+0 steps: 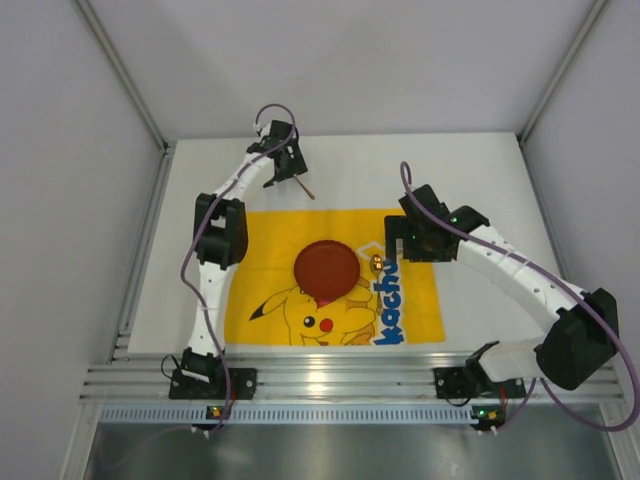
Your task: Set the dinner table for one person
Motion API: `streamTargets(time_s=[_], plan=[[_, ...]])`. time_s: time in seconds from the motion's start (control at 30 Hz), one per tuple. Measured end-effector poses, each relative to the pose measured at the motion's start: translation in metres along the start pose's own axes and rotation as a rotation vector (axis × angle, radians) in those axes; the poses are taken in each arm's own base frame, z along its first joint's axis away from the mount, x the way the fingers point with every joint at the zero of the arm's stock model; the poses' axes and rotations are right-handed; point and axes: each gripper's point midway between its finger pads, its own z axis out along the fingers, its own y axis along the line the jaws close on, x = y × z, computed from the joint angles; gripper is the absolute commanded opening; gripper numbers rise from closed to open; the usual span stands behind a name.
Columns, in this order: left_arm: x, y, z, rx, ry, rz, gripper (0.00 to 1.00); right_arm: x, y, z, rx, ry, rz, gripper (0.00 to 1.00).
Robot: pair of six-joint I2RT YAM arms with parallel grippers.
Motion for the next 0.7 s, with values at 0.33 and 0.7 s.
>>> streamTargets(time_s=[0.33, 0.7], plan=[[-0.010, -0.015, 0.032, 0.023, -0.048, -0.014, 0.82, -0.007, -0.009, 0.002, 0.030, 0.000, -0.002, 1.00], [-0.016, 0.010, 0.040, -0.135, -0.078, 0.199, 0.75, -0.009, -0.019, 0.003, 0.047, 0.005, 0.016, 1.00]])
